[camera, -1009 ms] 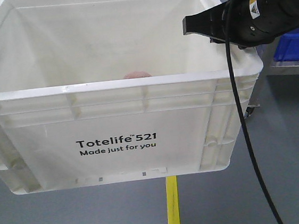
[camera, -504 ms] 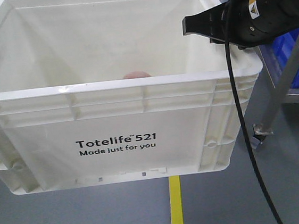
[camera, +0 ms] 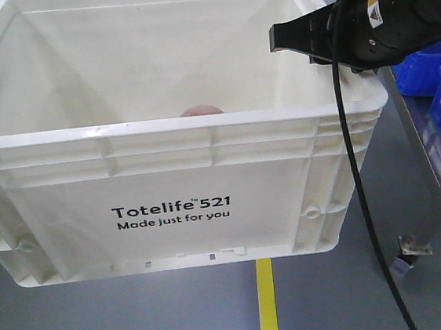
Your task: Place moving items into box and shelve
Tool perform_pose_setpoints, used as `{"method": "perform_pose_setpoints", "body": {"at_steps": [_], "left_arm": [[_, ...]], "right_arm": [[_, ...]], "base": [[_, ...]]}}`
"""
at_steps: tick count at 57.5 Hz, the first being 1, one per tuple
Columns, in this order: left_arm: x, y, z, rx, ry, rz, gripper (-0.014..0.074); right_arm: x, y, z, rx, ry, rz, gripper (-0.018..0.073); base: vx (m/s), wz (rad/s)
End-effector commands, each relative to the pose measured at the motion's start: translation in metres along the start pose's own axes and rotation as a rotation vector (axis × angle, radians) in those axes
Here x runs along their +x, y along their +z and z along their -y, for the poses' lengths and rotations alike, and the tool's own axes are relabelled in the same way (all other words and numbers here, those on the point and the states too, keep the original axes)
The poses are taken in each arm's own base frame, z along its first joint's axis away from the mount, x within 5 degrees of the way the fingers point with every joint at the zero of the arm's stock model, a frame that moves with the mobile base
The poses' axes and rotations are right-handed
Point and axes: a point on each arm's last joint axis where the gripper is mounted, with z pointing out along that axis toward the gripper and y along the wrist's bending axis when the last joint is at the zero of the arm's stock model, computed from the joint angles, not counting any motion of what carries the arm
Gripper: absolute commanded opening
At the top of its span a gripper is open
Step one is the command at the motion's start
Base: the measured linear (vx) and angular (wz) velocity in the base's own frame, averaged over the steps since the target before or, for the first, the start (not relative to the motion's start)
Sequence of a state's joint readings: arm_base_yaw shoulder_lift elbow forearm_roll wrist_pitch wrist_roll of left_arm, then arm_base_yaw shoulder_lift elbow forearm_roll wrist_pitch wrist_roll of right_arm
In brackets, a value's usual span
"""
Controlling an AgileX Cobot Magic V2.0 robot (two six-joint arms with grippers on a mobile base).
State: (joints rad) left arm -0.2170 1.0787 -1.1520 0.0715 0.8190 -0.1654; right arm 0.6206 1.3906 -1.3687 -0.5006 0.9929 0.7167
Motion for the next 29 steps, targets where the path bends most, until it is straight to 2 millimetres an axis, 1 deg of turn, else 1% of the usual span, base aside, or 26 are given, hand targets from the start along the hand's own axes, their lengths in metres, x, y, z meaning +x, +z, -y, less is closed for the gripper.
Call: {"method": "perform_pose_setpoints", "body": {"at_steps": [1,29], "left_arm": [[-0.0232,-0.0230,0.0048,0.048,0.018,0.221,0.0129],[-0.0232,-0.0230,0.0048,0.048,0.018,0.221,0.0129]], "right_arm": [[-0.0241,-0.0251,0.0052,-0.037,-0.029,0.204,0.0127],[-0.0240,-0.0251,0.0053,-0.036,-0.029,0.203,0.0127]], "base": [[0.47,0.00],[0.46,0.00]]}}
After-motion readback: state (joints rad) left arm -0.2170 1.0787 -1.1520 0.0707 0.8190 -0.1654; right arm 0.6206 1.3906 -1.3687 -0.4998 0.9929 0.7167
